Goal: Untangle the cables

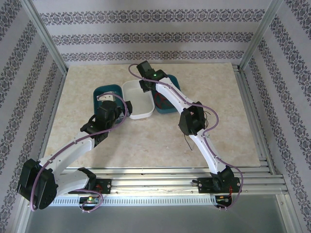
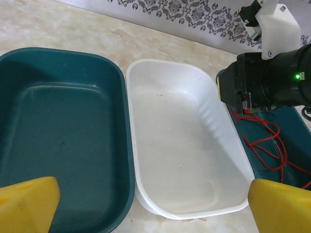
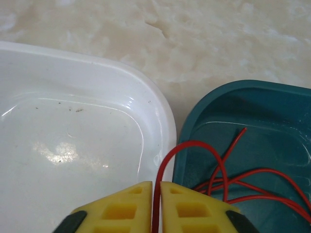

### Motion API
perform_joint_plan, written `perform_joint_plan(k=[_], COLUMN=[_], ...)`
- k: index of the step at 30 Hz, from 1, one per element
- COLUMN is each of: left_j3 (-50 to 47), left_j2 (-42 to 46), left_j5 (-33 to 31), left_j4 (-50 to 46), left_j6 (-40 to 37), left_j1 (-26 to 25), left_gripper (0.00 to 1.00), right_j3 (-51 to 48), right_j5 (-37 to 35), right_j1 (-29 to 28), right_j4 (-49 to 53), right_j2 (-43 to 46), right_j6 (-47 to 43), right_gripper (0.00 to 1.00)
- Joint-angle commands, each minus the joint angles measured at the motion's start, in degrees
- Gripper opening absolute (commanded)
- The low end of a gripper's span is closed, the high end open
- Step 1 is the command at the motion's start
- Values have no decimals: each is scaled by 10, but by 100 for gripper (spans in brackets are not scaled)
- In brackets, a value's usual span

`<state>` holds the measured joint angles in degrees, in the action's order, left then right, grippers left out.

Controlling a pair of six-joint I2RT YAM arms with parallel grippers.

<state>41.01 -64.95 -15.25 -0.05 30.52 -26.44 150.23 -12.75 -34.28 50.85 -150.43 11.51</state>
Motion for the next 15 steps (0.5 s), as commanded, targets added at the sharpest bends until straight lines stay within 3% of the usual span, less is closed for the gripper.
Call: perform_joint_plan(k=[1, 5, 15], left_j3=[-6, -7, -8], left_j2=[-3, -3, -4], left_j5=[1, 1, 0], left_j4=[8, 8, 11], left_j6=[9, 10, 11], left_j1=[9, 9, 10], left_gripper=[99, 99, 99], right_j3=[17, 16, -54], right_j5=[4, 0, -41], right_j1=[-3, -3, -3], right_j4=[14, 19, 22], right_j2=[1, 9, 97], right_j6=[1, 0, 5], right_gripper=[8, 0, 0])
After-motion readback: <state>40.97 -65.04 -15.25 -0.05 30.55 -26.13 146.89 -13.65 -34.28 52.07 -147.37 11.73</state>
